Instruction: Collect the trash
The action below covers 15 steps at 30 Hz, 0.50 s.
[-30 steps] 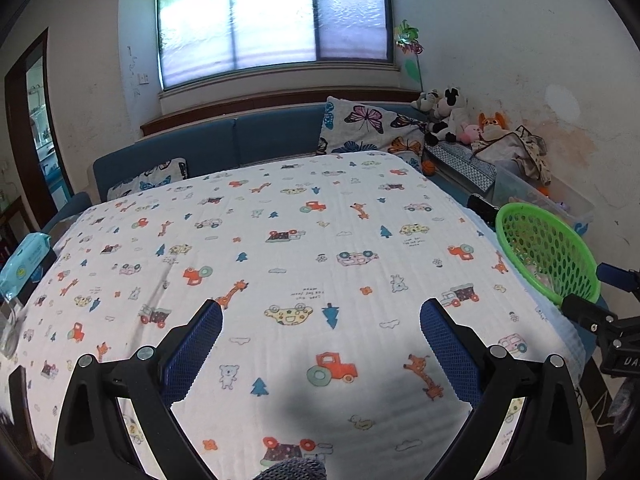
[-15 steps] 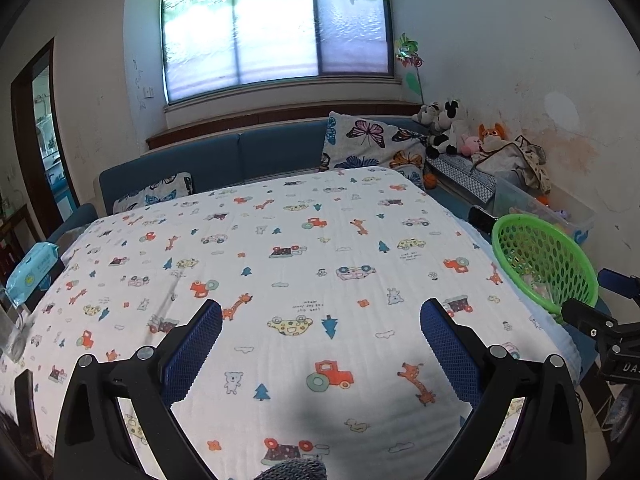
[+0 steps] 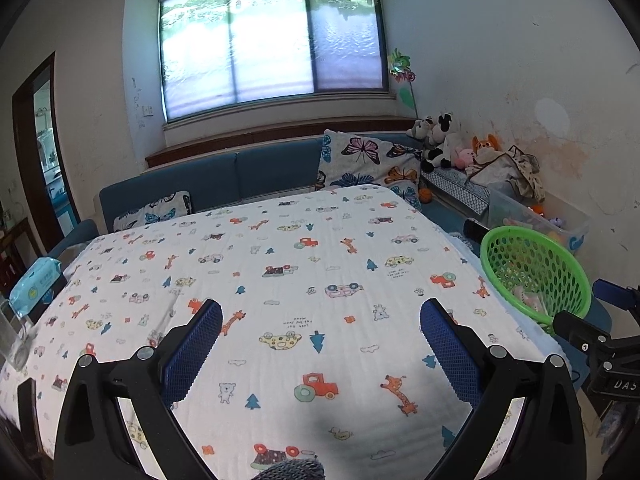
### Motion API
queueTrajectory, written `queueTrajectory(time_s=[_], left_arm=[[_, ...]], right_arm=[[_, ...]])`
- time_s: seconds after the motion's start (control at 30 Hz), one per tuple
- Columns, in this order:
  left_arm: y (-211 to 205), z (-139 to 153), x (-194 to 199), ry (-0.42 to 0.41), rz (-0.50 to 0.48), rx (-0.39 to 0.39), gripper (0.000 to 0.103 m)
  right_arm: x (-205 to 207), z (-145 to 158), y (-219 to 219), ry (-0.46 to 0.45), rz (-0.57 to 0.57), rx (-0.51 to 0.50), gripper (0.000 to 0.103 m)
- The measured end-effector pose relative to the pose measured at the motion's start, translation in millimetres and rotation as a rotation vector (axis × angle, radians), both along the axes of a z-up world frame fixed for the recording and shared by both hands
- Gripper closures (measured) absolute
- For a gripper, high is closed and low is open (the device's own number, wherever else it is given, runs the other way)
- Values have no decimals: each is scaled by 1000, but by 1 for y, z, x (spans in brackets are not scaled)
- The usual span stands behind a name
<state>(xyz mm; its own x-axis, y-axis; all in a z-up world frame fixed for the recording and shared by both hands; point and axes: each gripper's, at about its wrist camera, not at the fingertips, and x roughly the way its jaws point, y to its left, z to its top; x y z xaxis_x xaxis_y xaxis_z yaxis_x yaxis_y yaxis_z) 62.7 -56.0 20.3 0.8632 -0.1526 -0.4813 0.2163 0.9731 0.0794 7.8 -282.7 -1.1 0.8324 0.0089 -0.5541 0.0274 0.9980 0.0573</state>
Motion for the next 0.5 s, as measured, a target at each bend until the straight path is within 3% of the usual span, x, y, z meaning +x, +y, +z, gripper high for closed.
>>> queueTrajectory(time_s=[0.5], left_arm=[[2, 6, -13, -28, 3, -10, 7]], right_arm=[[-13, 7, 4, -35, 3, -10, 4]])
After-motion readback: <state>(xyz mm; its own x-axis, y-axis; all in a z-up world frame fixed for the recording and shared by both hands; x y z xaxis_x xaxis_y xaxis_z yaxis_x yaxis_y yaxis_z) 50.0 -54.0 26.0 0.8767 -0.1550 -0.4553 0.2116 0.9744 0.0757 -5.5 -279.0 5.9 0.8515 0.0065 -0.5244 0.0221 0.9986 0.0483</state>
